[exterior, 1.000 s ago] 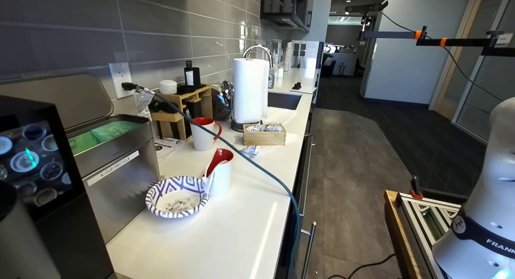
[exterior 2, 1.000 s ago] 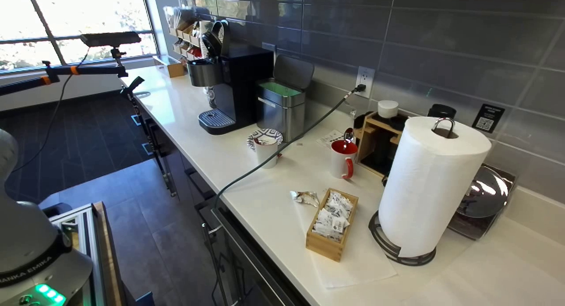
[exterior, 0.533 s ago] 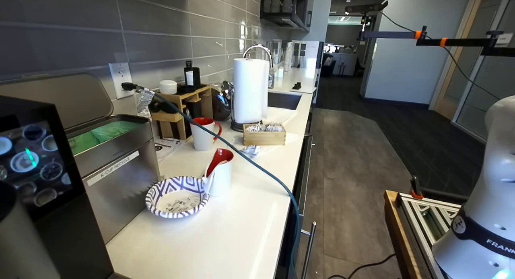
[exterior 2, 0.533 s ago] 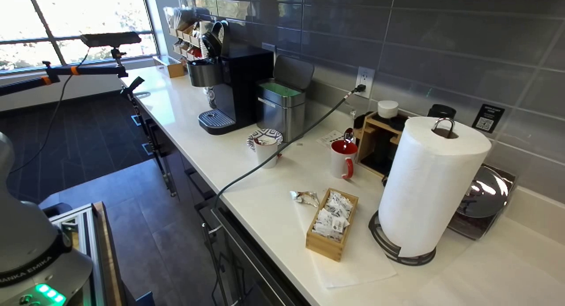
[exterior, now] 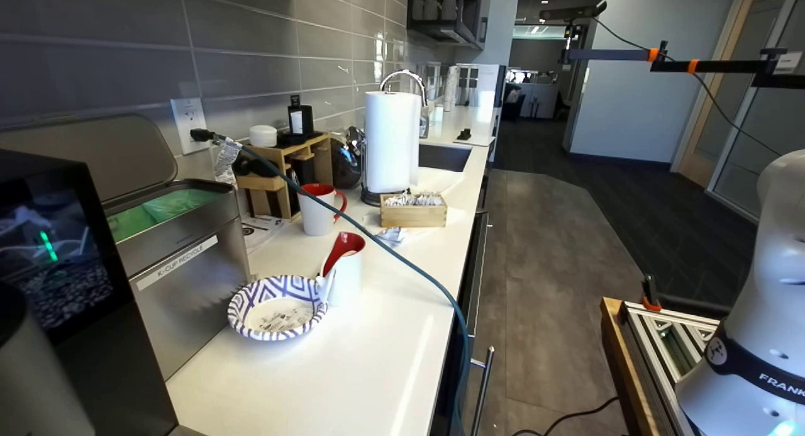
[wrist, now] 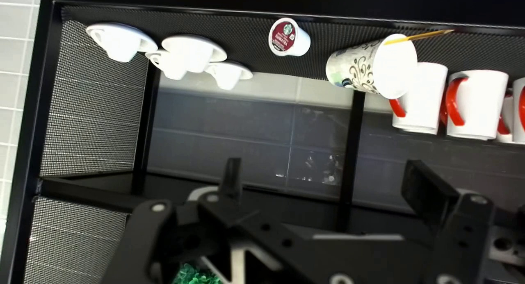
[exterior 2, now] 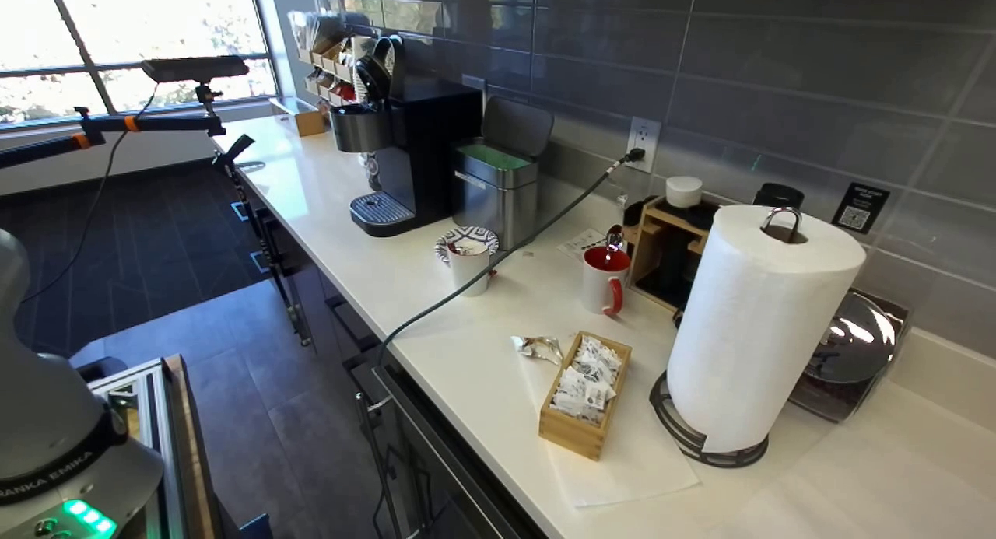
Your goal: Pick up the cup from the top cabinet and put it on the kitchen unit base top
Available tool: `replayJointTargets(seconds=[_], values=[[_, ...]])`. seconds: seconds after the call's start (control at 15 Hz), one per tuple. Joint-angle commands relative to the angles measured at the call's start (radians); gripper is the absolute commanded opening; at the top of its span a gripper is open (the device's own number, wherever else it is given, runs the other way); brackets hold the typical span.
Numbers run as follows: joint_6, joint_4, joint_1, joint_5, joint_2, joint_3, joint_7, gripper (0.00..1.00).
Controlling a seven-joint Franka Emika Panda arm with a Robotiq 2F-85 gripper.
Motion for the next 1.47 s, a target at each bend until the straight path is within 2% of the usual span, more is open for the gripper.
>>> replayJointTargets(seconds=[0.0,0.4,0.8,1.13,1.4], values=[[-0.004,0.007,0.006,-0.004,0.000,-0.006,0.002,1.00],[-0.004,0.004,0.006,-0.004,-0.007,-0.006,0.002,1.00],[-0.104,0.081,0.127,0.051,0.148,0.033,-0.115,1.00],[-0.086,0.220,0.118,-0.078,0.353,0.099,-0.181,1.00],[-0.119,0.365,0.113,-0.188,0.488,0.113,-0.191,1.00]])
